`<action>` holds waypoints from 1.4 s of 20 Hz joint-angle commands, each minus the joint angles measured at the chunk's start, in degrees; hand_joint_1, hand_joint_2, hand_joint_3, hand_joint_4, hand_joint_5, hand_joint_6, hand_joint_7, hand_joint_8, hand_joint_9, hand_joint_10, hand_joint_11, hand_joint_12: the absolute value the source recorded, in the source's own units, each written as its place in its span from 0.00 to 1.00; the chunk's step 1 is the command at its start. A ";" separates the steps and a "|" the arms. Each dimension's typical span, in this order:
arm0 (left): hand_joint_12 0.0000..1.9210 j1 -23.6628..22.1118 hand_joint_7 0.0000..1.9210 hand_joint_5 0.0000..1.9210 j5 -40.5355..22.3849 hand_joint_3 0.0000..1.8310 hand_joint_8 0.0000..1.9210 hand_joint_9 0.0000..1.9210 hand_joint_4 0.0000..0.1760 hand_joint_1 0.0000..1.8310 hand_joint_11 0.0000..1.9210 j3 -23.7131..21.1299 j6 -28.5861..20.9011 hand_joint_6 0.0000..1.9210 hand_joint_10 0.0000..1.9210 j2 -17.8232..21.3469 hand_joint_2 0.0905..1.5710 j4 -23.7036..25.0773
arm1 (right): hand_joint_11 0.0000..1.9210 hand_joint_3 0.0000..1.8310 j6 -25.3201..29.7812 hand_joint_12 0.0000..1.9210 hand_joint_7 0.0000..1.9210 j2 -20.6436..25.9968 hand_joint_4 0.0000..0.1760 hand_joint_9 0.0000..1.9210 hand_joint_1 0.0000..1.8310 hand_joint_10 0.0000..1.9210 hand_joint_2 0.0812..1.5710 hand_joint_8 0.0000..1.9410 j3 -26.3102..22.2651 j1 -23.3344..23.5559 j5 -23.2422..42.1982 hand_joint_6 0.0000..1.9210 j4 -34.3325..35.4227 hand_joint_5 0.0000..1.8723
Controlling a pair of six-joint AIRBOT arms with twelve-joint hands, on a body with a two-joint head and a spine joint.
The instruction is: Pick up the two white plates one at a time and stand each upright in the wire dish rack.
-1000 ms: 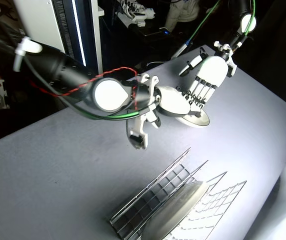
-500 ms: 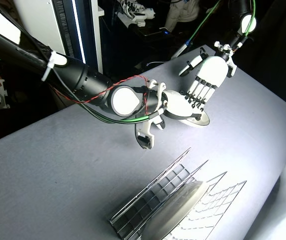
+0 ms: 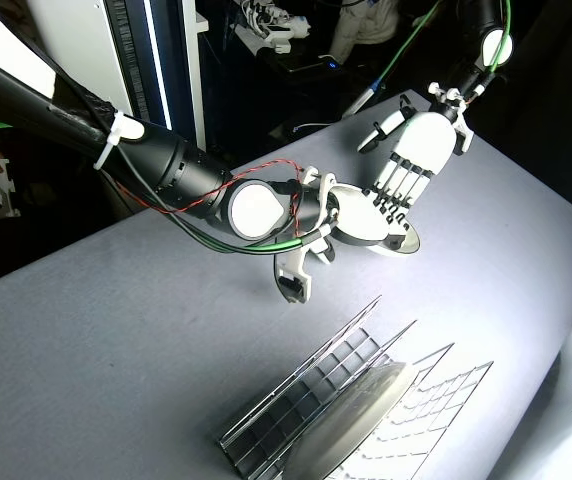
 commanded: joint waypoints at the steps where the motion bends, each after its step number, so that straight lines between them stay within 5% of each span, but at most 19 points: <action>1: 0.00 0.37 0.01 0.01 -0.46 0.00 0.00 0.01 0.00 0.00 0.00 0.07 -0.39 0.00 0.00 -0.36 0.77 -0.37 | 0.00 0.00 -0.26 0.64 0.21 -0.19 0.00 0.21 0.70 0.03 0.66 0.01 0.09 0.42 4.26 0.01 1.64 0.20; 5: 0.00 0.52 0.02 0.03 -0.46 0.00 0.01 0.02 0.00 0.00 0.00 0.07 -0.39 0.01 0.00 -0.38 0.77 -0.41 | 0.12 0.00 -0.59 0.63 0.38 -1.08 0.00 0.36 0.71 0.04 0.66 0.02 0.68 0.63 4.14 0.03 1.66 0.39; 6: 0.00 0.60 0.01 0.01 -0.46 0.00 0.00 0.01 0.00 0.00 0.00 0.07 -0.39 0.00 0.00 -0.38 0.77 -0.42 | 0.20 0.00 -0.63 0.57 0.47 -1.18 0.00 0.43 0.65 0.04 0.72 0.02 0.69 0.66 4.14 0.45 1.66 0.47; 7: 0.00 0.64 0.02 0.02 -0.46 0.00 0.00 0.02 0.00 0.00 0.00 0.08 -0.39 0.00 0.00 -0.38 0.76 -0.44 | 0.26 0.00 -0.69 0.56 0.50 -1.22 0.00 0.49 0.66 0.05 0.71 0.39 0.69 0.65 4.14 0.54 1.66 0.50; 8: 0.00 0.85 0.02 0.02 -0.46 0.00 0.00 0.01 0.00 0.00 0.00 0.08 -0.39 0.00 0.00 -0.38 0.76 -0.44 | 0.41 0.00 -0.73 0.50 0.55 -1.24 0.00 0.49 0.75 0.52 0.68 0.43 0.72 0.62 4.10 0.52 1.66 0.53; 16: 0.00 -4.81 0.02 0.02 -2.63 0.00 0.00 0.01 0.00 0.00 0.00 1.66 -2.99 0.00 0.00 1.15 0.76 -2.63 | 0.47 0.00 -0.73 0.51 0.57 -1.00 0.00 0.51 0.75 0.53 0.67 0.41 0.69 0.62 6.81 0.51 1.99 0.52; 18: 0.00 -7.01 0.02 0.02 -3.14 0.00 0.00 0.01 0.00 0.00 0.00 1.83 -3.27 0.00 0.00 1.94 0.77 -3.28 | 0.44 0.00 -0.73 0.53 0.55 -0.28 0.09 0.57 0.67 0.21 0.69 0.45 0.24 0.79 7.93 0.52 3.75 0.52; 19: 0.01 -8.66 0.03 0.03 -3.53 0.00 0.01 0.03 0.00 0.00 0.01 2.16 -3.70 0.01 0.01 2.29 0.77 -3.28 | 0.44 0.00 -0.73 0.54 0.54 0.87 0.00 0.52 0.74 0.49 0.68 0.44 -0.71 1.10 8.50 0.52 5.53 0.52; 20: 0.00 -9.69 0.03 0.03 -3.64 0.00 0.00 0.02 0.00 0.00 0.00 2.32 -4.06 0.01 0.00 2.63 0.77 -3.27 | 0.44 0.00 -0.73 0.54 0.54 1.73 0.00 0.51 0.75 0.54 0.68 0.44 -1.44 1.38 8.98 0.53 6.20 0.51; 28: 0.00 -12.64 0.01 0.02 -5.22 0.00 0.00 0.00 0.00 0.00 0.00 2.20 -5.50 0.00 0.00 7.18 0.77 -2.84 | 0.45 0.00 -0.72 0.52 0.58 12.95 0.00 0.53 0.76 0.55 0.67 0.38 -13.23 6.10 9.26 0.48 14.11 0.51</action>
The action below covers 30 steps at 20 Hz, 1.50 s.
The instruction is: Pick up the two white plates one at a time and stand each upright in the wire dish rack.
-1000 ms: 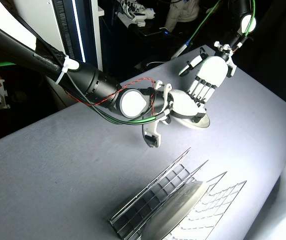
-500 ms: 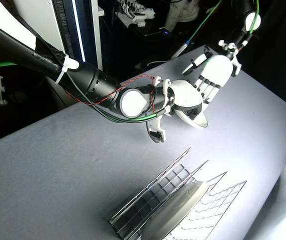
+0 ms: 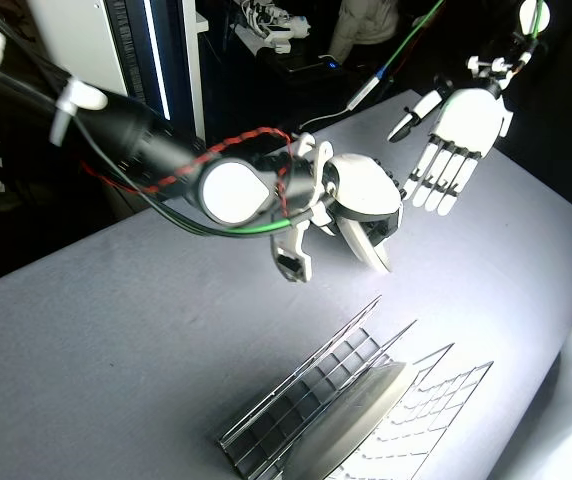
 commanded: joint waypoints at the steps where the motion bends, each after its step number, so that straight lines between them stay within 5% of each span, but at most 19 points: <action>1: 0.00 -0.87 0.01 0.01 -1.59 0.00 0.00 0.00 0.00 0.00 0.00 -0.20 -0.34 0.00 0.00 0.93 0.77 -3.98 | 0.46 0.00 0.20 0.51 0.57 0.46 0.00 0.52 0.76 0.56 0.67 0.41 -0.82 1.49 6.73 0.50 3.26 0.49; 5: 0.00 -5.12 0.03 0.02 -1.64 0.00 0.01 0.02 0.00 0.00 0.01 -0.94 -1.62 0.01 0.01 3.69 0.77 1.57 | 0.46 0.00 0.25 0.50 0.56 6.29 0.00 0.52 0.76 0.55 0.68 0.45 -6.45 4.71 5.06 0.50 11.74 0.48; 9: 0.00 -7.11 0.01 0.00 -1.79 0.00 0.00 0.00 0.00 0.00 0.00 -1.13 -3.80 0.00 0.00 6.30 0.76 2.17 | 0.47 0.00 0.43 0.49 0.55 10.53 0.00 0.53 0.76 0.53 0.67 0.47 -9.98 8.20 2.06 0.48 20.15 0.49; 17: 0.00 -7.26 0.00 0.00 -0.45 0.00 0.00 0.00 0.00 0.00 0.00 -2.90 -3.08 0.00 0.00 6.46 0.77 2.49 | 0.48 0.00 1.10 0.50 0.54 14.08 0.00 0.54 0.76 0.52 0.67 0.46 -10.92 12.50 -2.25 0.49 33.96 0.51; 23: 0.00 -6.94 0.01 0.00 -1.66 0.00 0.00 0.01 0.00 0.00 0.00 -2.76 -1.28 0.00 0.00 4.87 0.78 2.19 | 0.48 0.00 1.66 0.49 0.56 14.62 0.00 0.55 0.76 0.51 0.66 0.43 -5.17 12.56 -3.83 0.47 44.96 0.52; 30: 0.00 -6.67 0.02 0.02 -1.33 0.00 0.00 0.01 0.00 0.00 0.00 -2.08 -1.21 0.00 0.00 3.77 0.77 1.86 | 0.48 0.00 1.70 0.47 0.56 14.58 0.00 0.53 0.76 0.52 0.67 0.44 0.74 12.01 -4.52 0.52 47.51 0.49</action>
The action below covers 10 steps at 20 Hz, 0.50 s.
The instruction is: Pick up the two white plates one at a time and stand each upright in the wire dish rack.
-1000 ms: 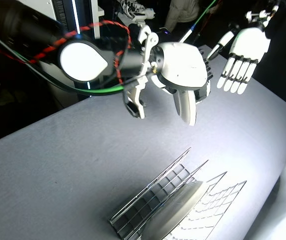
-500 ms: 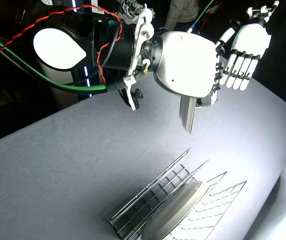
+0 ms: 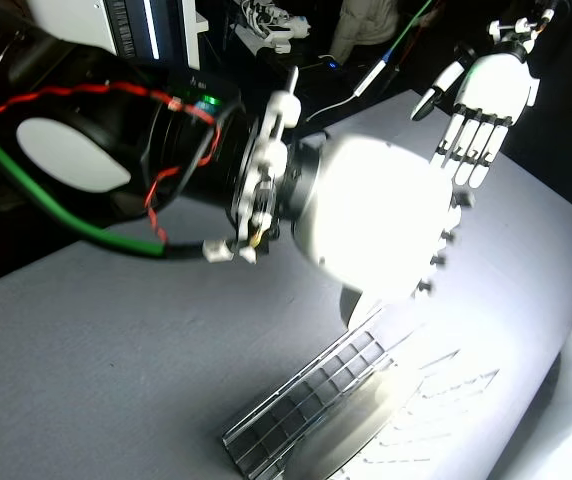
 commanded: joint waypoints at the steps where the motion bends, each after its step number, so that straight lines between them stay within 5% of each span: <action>1: 0.00 -0.24 0.03 0.03 -0.38 0.00 0.01 0.02 0.00 0.00 0.01 0.17 -0.12 0.00 0.01 0.32 0.77 -4.04 | 0.48 0.00 0.56 0.47 0.56 0.49 0.00 0.53 0.76 0.52 0.67 0.43 0.36 0.61 8.02 0.51 1.12 0.50; 10: 0.01 -0.04 0.05 0.04 -0.32 0.00 0.01 0.04 0.00 0.00 0.02 -0.35 -0.12 0.01 0.01 0.32 0.77 -4.02 | 0.46 0.00 0.84 0.47 0.56 0.31 0.00 0.51 0.75 0.53 0.68 0.45 0.61 5.29 6.98 0.51 3.19 0.50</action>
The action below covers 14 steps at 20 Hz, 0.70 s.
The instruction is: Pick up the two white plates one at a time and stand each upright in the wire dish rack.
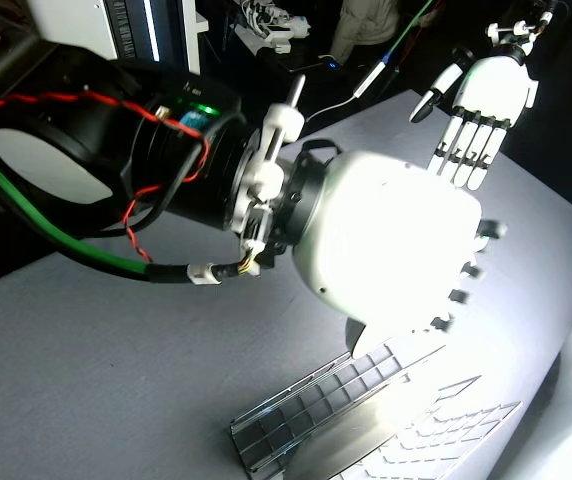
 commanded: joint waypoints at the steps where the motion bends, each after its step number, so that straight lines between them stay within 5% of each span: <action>1: 0.00 -0.48 0.03 0.02 -0.76 0.00 0.00 0.02 0.00 0.00 0.00 0.00 -0.12 0.00 0.00 0.32 0.78 -4.26 | 0.47 0.00 0.88 0.47 0.55 0.37 0.00 0.52 0.76 0.53 0.67 0.45 0.30 1.11 8.30 0.51 0.91 0.51; 14: 0.00 -0.47 0.02 0.02 -0.76 0.00 0.00 0.01 0.00 0.00 0.00 -0.20 -0.02 0.00 0.00 0.18 0.78 -4.22 | 0.48 0.00 -0.14 0.48 0.56 -0.57 0.00 0.53 0.76 0.52 0.67 0.42 4.34 -6.22 10.43 0.49 -0.86 0.52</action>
